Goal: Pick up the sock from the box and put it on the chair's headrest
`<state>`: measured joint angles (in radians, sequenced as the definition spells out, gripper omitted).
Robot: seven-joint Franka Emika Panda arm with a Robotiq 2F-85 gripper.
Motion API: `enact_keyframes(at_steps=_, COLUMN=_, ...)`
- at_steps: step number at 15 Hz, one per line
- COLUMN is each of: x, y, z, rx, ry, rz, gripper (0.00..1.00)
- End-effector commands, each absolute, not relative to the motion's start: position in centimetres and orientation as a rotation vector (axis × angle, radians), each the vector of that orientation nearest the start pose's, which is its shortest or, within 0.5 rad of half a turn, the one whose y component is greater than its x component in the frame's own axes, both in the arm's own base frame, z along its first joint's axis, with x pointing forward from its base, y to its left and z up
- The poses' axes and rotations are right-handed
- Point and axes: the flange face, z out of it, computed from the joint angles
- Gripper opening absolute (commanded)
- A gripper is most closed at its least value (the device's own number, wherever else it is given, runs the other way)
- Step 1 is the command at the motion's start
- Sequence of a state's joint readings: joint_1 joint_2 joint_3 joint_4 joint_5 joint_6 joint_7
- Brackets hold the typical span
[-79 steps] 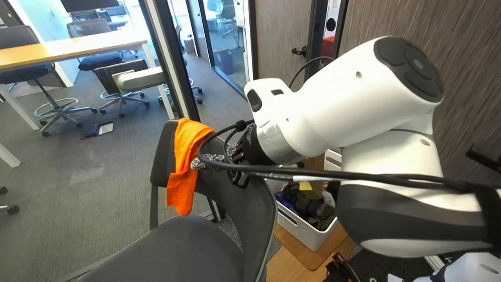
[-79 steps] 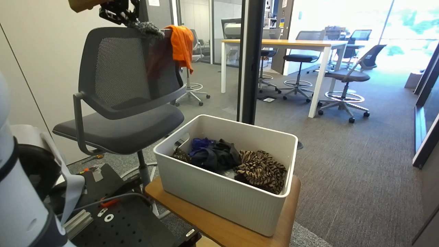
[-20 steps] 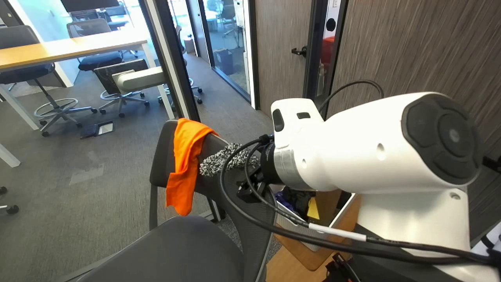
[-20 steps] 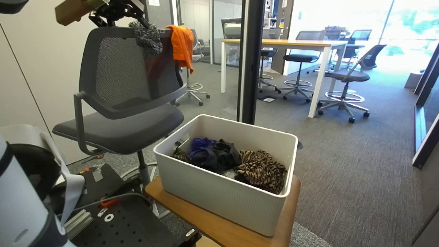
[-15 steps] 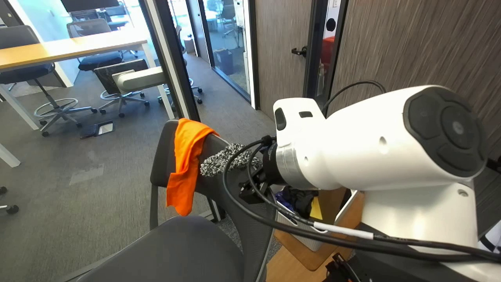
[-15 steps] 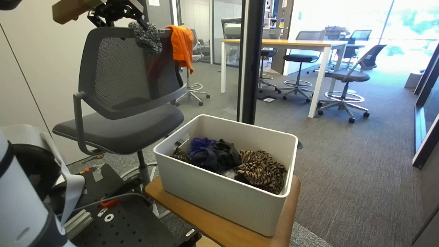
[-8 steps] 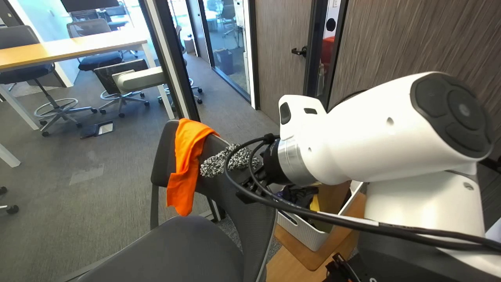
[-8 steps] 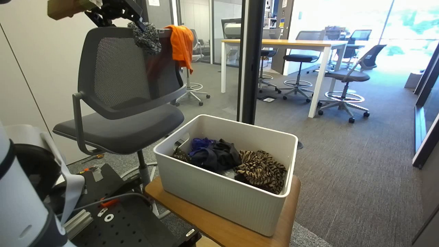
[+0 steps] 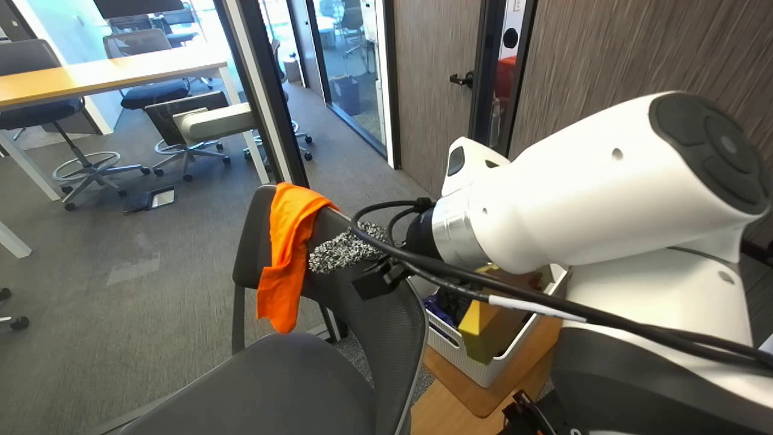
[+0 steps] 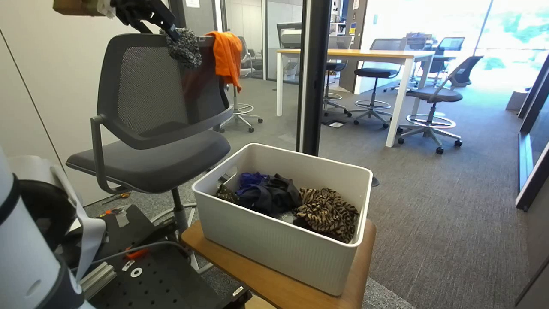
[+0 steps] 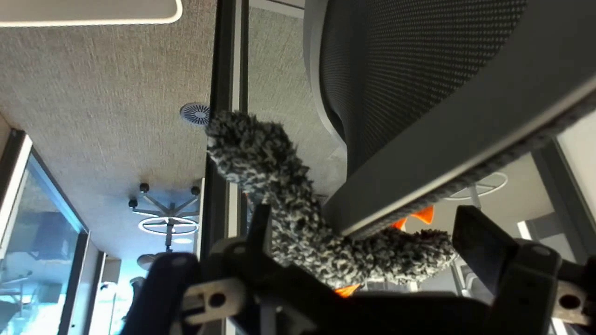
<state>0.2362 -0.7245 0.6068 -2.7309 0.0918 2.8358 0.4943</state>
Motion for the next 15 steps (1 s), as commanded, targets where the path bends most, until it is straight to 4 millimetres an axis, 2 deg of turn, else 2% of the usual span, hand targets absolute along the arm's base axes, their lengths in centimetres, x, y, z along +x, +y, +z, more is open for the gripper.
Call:
enact_keyframes(at_steps=1, x=25.9, y=29.3, z=49.4, rx=-2.644, ry=-0.167, rz=-1.201, gripper=1.0)
enact_keyframes(at_steps=6, x=26.4, y=28.6, z=49.7, rx=-2.585, ry=0.093, rz=-1.239, gripper=1.0)
enact_keyframes(at_steps=7, x=25.7, y=25.7, z=55.0, rx=-2.53, ry=0.128, rz=-1.269, gripper=1.0)
enact_keyframes(at_steps=8, x=25.7, y=24.9, z=55.7, rx=-2.513, ry=0.174, rz=-1.306, gripper=1.0)
enact_keyframes(at_steps=11, x=25.3, y=20.4, z=61.1, rx=-2.429, ry=0.318, rz=-1.363, gripper=1.0)
enact_keyframes(at_steps=13, x=25.2, y=16.7, z=64.6, rx=-2.422, ry=0.454, rz=-1.371, gripper=1.0)
enact_keyframes(at_steps=15, x=26.6, y=14.2, z=64.7, rx=-2.477, ry=0.561, rz=-1.358, gripper=1.0)
